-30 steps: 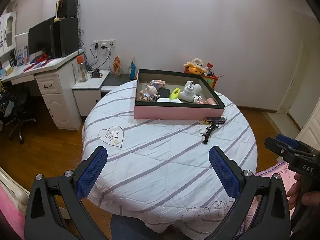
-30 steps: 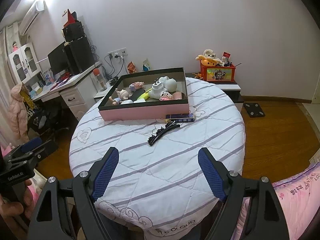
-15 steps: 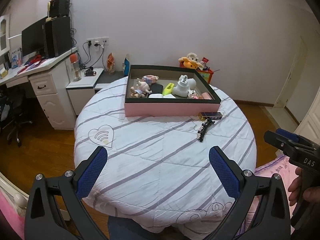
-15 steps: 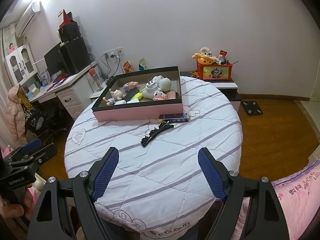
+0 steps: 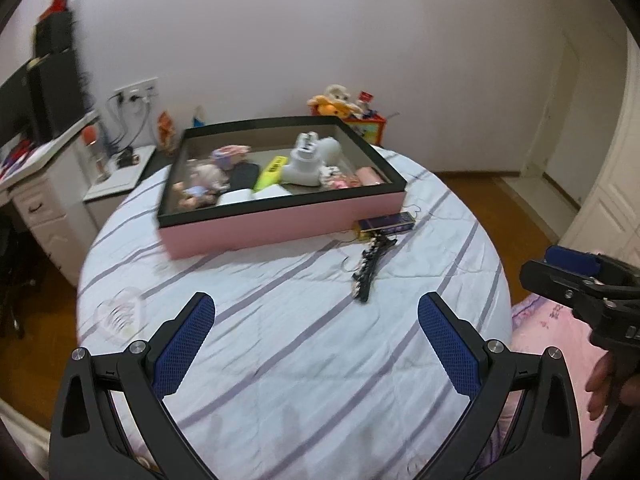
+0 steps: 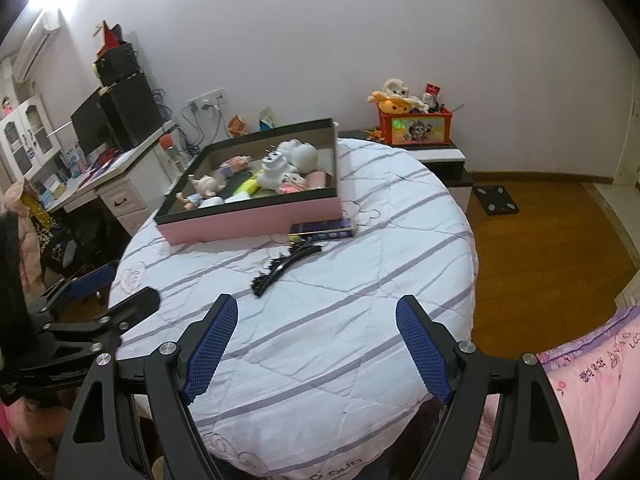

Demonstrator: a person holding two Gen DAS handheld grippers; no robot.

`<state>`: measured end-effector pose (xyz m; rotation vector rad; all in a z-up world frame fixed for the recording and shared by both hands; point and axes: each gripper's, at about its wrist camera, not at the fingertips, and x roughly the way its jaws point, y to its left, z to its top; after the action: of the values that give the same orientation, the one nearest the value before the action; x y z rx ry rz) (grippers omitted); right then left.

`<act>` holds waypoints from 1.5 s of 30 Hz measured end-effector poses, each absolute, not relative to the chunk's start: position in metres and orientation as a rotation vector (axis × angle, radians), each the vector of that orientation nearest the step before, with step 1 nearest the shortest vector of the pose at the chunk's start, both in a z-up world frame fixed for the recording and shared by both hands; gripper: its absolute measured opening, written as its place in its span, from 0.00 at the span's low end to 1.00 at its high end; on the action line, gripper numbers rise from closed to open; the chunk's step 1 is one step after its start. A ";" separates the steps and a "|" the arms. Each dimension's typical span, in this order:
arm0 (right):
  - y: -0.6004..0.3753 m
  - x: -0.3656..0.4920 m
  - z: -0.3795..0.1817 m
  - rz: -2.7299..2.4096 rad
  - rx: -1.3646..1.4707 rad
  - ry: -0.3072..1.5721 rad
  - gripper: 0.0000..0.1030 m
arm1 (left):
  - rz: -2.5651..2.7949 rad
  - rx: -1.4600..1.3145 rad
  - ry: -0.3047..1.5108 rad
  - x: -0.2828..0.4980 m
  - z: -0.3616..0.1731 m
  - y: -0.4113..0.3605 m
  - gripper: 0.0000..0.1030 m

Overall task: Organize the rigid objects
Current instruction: 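Grasp the black hair clip with the left tool, then lift the hair clip with the left tool while the right tool grasps the blue-gold box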

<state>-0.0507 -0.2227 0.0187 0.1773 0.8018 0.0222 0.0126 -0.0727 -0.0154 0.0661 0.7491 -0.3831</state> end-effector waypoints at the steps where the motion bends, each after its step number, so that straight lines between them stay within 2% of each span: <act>1: -0.227 -0.048 0.016 0.012 0.182 0.807 0.80 | -0.395 0.078 0.754 0.019 -0.019 -0.079 1.00; 20: -0.266 0.000 -0.016 -0.074 0.235 0.883 0.80 | -0.484 0.284 0.853 0.099 -0.091 -0.159 0.98; 25: -0.273 0.008 -0.022 -0.079 0.245 0.894 0.80 | -0.545 0.243 0.887 0.109 -0.096 -0.161 0.79; 29: -0.275 0.012 -0.026 -0.074 0.252 0.903 0.80 | -0.564 0.223 0.877 0.109 -0.095 -0.160 0.46; 33: -0.275 0.017 -0.028 -0.057 0.249 0.905 0.80 | -0.590 0.179 0.886 0.105 -0.093 -0.153 0.28; 38: -0.269 0.030 -0.029 -0.023 0.216 0.910 0.80 | -0.588 0.094 0.904 0.099 -0.091 -0.134 0.19; 45: -0.243 0.058 -0.039 0.045 0.161 0.945 0.80 | -0.496 0.007 0.885 0.083 -0.081 -0.085 0.18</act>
<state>0.0582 -0.2427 -0.0393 0.1605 0.9452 0.0451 0.0830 -0.0852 -0.0806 0.0066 0.8850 -0.4962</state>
